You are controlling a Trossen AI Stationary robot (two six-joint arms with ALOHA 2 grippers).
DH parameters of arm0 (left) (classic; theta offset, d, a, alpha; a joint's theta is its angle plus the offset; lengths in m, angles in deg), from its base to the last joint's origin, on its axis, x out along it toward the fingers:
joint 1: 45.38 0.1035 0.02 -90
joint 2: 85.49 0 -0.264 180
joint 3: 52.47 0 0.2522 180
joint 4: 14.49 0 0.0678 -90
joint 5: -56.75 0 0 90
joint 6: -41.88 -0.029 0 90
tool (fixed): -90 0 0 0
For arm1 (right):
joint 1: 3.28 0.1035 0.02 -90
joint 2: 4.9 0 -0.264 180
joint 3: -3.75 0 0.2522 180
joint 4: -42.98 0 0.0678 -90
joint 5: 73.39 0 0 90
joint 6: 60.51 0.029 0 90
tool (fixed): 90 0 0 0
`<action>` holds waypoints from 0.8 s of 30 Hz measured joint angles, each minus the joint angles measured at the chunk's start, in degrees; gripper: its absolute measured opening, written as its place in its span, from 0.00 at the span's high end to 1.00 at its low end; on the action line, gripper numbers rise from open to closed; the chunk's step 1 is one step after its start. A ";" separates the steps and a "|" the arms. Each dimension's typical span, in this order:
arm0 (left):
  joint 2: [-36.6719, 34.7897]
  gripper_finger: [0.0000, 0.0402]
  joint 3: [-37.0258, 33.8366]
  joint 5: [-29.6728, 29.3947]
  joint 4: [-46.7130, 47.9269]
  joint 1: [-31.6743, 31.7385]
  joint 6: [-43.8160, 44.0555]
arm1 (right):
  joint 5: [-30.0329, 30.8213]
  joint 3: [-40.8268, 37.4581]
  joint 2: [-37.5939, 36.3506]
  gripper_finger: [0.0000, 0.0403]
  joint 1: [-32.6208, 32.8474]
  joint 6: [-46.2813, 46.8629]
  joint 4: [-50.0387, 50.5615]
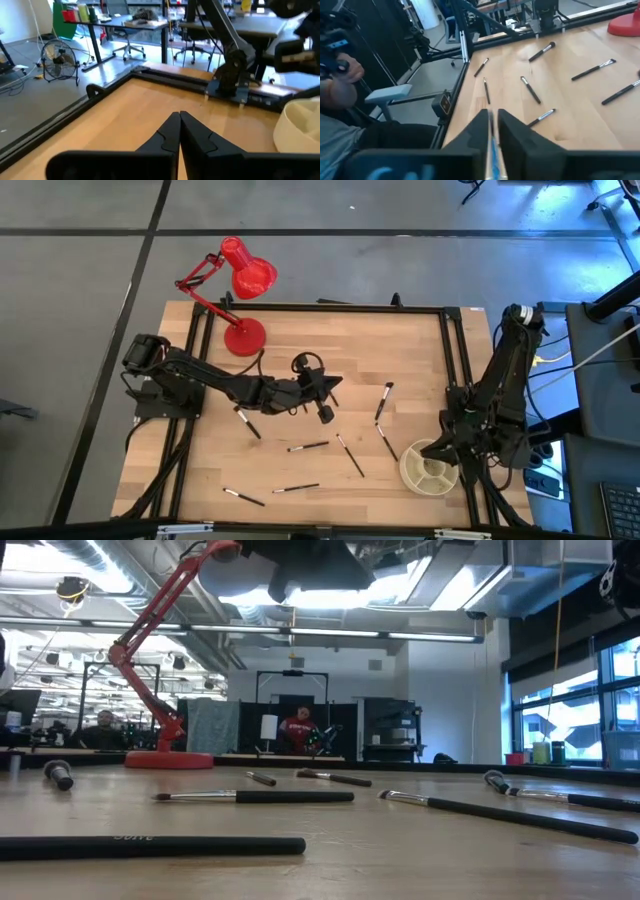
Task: Sort items
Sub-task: Put the eyeshadow brush into the brush organizer, then put the powder brush into the brush organizer
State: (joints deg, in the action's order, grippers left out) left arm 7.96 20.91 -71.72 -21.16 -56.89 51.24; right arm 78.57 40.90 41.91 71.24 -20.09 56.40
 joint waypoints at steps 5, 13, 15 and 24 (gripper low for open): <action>0.00 0.98 0.00 -1.46 4.83 0.00 4.27 | 0.43 0.02 -3.84 0.73 -0.18 3.92 -0.11; 0.00 0.94 0.00 -4.32 11.66 -0.58 9.46 | 8.51 0.04 -11.93 0.72 -2.19 -0.20 -0.28; 0.00 0.92 0.00 -5.55 12.87 -1.26 9.51 | 8.93 0.04 -14.57 0.73 -4.72 -1.50 -0.26; 0.02 0.89 0.00 -11.99 21.13 -3.32 9.58 | 7.06 1.98 -18.86 0.78 -18.56 -6.55 4.09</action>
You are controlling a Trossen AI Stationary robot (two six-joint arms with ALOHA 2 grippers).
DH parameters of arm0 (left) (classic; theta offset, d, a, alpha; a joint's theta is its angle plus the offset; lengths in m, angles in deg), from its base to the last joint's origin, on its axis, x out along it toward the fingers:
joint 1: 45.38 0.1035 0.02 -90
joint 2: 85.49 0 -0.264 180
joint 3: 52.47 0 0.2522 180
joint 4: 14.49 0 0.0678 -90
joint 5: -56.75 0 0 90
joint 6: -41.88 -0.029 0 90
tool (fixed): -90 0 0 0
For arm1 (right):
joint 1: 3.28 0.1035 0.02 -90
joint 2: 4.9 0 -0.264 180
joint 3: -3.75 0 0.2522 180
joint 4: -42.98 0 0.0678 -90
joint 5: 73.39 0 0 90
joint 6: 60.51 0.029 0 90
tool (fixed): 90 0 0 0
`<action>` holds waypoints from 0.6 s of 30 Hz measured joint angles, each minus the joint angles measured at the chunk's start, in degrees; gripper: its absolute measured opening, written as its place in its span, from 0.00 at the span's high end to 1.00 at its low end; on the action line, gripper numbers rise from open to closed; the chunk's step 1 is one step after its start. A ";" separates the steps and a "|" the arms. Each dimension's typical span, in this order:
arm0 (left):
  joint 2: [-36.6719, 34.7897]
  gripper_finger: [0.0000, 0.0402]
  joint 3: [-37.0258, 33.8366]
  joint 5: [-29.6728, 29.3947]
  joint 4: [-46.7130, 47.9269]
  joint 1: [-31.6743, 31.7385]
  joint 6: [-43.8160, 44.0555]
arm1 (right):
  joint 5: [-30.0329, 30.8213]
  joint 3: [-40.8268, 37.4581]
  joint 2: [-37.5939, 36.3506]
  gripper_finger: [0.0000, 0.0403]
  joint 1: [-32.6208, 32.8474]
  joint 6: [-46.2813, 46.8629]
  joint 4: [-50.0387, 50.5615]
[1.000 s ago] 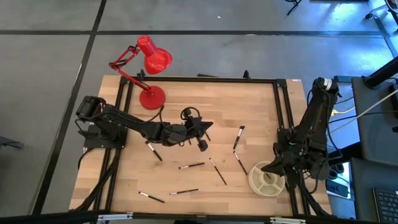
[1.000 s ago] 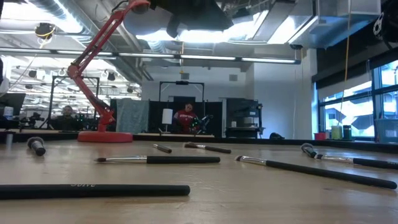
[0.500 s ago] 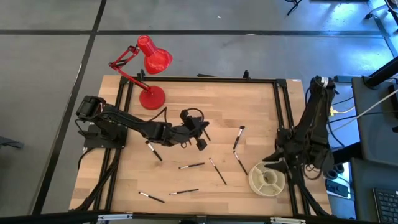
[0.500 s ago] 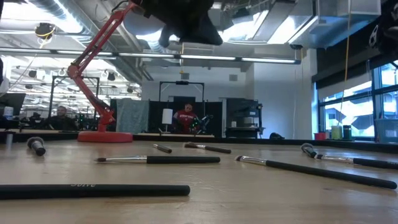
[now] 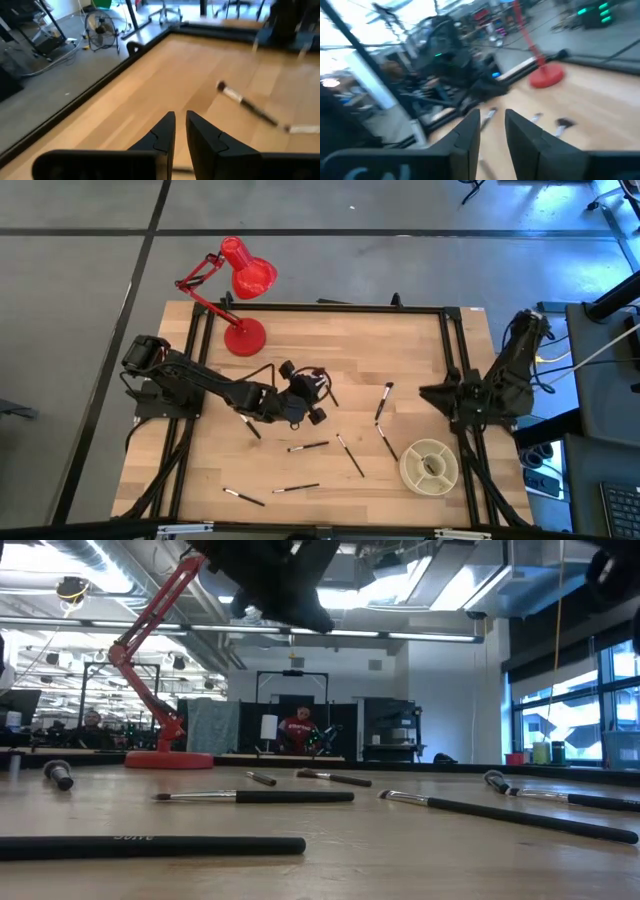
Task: Sort items
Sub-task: Put the powder brush into the brush organizer
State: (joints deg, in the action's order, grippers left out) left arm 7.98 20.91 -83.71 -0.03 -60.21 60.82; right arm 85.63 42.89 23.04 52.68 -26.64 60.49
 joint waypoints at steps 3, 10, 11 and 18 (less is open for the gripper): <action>0.00 0.90 0.00 0.00 4.33 -0.67 2.03 | -2.20 0.10 3.32 0.80 -6.04 0.05 1.28; 0.00 0.91 0.00 0.08 10.38 -0.96 8.17 | -20.80 0.09 11.95 0.81 -21.68 3.88 1.23; 0.00 0.91 0.00 -0.73 11.62 -0.95 9.92 | -23.37 0.10 13.28 0.81 -23.26 4.78 1.33; 0.00 0.94 0.00 -6.07 14.38 -0.94 13.73 | -33.40 2.04 18.36 0.81 -32.57 5.11 5.62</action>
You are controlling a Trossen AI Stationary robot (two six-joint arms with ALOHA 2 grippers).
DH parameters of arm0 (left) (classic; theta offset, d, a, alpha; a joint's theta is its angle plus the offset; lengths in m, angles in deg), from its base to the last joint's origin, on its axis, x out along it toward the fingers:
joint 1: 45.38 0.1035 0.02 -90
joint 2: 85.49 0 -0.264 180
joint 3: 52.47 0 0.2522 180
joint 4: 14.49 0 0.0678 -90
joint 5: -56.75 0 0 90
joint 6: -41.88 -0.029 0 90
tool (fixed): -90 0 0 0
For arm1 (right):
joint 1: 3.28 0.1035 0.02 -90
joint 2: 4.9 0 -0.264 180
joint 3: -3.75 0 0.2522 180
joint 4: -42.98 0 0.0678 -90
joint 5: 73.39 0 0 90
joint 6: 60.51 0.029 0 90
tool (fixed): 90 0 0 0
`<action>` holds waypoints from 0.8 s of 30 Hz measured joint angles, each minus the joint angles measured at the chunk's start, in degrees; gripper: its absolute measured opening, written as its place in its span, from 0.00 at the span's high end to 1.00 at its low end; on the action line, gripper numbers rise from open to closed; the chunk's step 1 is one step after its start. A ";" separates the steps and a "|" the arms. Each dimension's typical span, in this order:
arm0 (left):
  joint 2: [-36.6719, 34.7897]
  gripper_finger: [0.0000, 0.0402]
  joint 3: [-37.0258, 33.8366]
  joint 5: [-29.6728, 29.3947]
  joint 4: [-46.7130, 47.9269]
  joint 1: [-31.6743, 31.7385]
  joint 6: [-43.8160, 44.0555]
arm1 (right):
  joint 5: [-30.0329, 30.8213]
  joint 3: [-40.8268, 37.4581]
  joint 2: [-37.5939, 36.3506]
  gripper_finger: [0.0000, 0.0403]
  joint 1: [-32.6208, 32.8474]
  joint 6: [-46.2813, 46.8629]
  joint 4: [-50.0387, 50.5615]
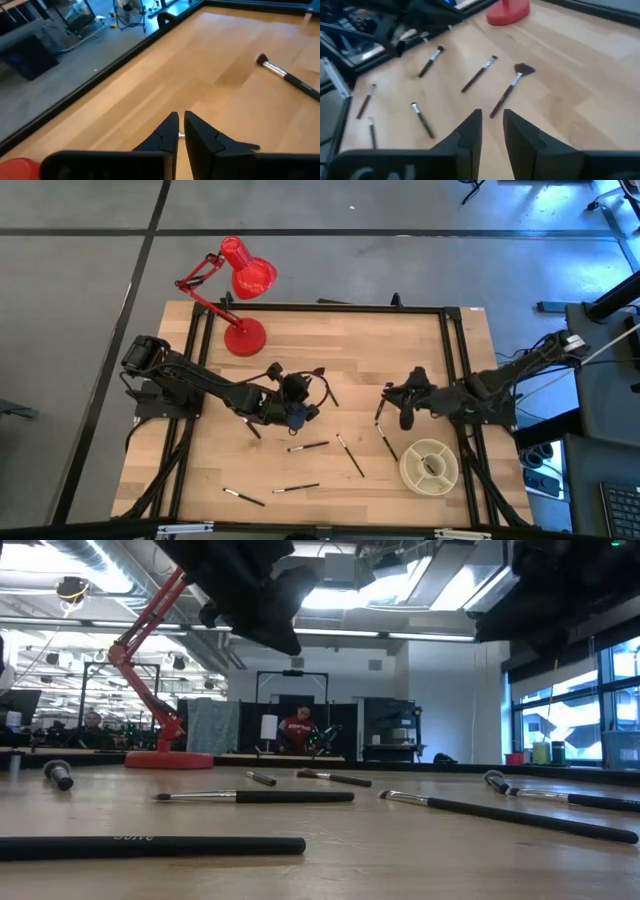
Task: Sort items
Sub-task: Put the powder brush into the brush organizer
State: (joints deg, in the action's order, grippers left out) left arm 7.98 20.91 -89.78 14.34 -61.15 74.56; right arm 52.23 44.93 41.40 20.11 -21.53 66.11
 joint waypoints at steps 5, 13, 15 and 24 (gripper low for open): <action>-1.79 0.97 -0.04 7.50 4.09 -0.19 -4.07 | -1.31 9.45 2.22 0.81 -4.55 -0.80 14.33; -10.09 0.99 -0.02 0.77 13.18 -4.62 -0.56 | -3.64 24.09 12.44 0.81 -8.64 -3.21 31.64; -10.23 0.99 0.04 -1.75 12.81 -4.50 -1.40 | -8.03 25.79 14.79 0.81 -9.72 -6.90 30.79; -6.25 0.99 -10.78 8.99 -3.04 1.48 -8.76 | -22.87 27.22 24.65 0.81 -20.25 7.03 34.81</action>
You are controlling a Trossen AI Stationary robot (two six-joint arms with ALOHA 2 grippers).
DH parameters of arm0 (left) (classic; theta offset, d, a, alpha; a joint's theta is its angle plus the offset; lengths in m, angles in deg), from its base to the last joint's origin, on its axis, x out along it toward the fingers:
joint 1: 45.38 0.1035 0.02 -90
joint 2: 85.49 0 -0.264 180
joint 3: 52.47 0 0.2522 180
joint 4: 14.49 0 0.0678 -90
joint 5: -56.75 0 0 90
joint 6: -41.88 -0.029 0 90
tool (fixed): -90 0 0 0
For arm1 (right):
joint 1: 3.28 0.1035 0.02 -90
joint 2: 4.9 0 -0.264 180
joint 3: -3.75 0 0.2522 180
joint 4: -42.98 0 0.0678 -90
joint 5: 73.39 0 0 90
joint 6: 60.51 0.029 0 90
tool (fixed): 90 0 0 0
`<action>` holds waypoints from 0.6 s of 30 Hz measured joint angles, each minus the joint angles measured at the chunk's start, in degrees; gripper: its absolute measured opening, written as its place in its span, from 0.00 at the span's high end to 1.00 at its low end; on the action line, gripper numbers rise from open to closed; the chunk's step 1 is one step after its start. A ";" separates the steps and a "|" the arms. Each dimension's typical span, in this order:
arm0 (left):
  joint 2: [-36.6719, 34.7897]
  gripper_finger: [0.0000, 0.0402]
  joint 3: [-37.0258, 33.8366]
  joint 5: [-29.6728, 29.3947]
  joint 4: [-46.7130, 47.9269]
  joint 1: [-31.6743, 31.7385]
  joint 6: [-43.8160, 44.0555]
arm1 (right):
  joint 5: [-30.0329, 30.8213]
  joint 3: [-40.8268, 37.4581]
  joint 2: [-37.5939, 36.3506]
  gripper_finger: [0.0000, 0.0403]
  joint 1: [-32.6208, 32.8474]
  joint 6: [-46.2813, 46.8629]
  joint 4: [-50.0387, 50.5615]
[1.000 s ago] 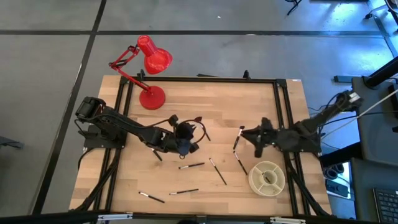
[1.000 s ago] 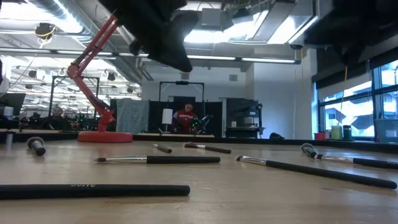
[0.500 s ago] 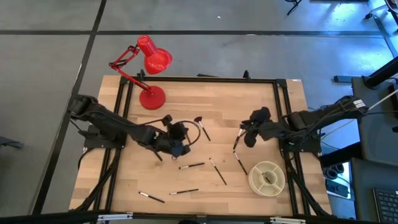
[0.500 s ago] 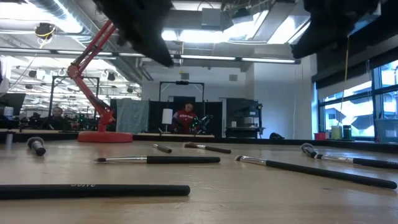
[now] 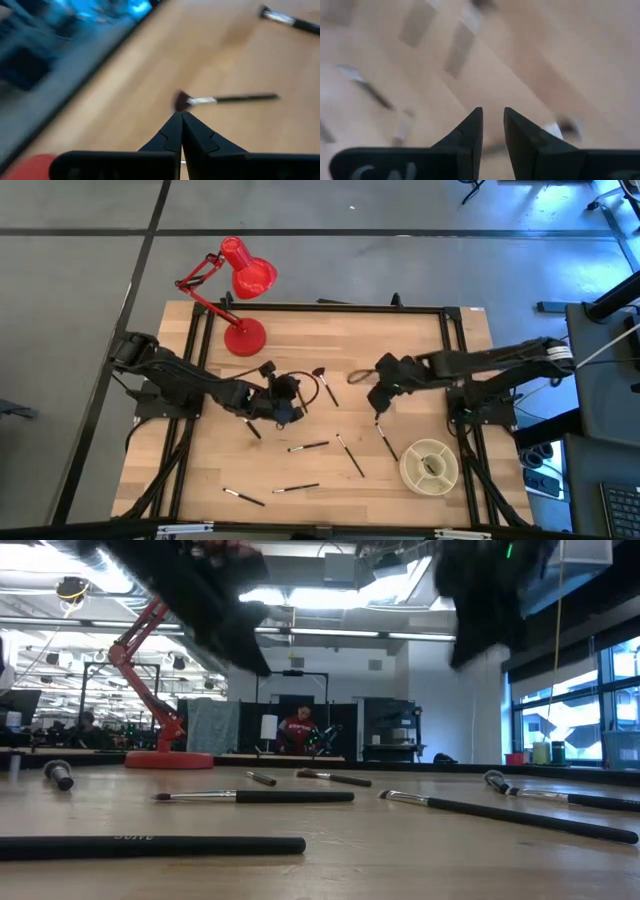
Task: Sort items
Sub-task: Put the powder brush into the brush organizer
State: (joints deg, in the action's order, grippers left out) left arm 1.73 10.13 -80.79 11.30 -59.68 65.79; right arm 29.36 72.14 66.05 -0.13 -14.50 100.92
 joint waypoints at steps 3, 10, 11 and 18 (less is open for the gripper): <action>0.00 1.00 -5.15 8.43 -12.31 2.29 -5.32 | -2.59 -0.57 4.28 0.81 -4.54 4.78 7.35; 0.00 0.97 -10.57 16.90 -27.57 5.09 -7.11 | -7.43 -0.57 9.73 0.68 -10.95 7.75 10.80; 0.00 0.97 -10.80 16.90 -27.87 5.04 -7.11 | -7.41 -0.57 10.13 0.65 -11.62 8.52 10.82; 0.00 0.92 -10.86 15.68 -28.86 5.86 -7.14 | -4.80 -0.57 14.23 0.47 -14.61 13.81 7.90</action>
State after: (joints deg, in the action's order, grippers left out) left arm 1.73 -0.73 -65.11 -17.56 -53.82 58.66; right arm 24.56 71.57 80.28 -14.74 -0.69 108.82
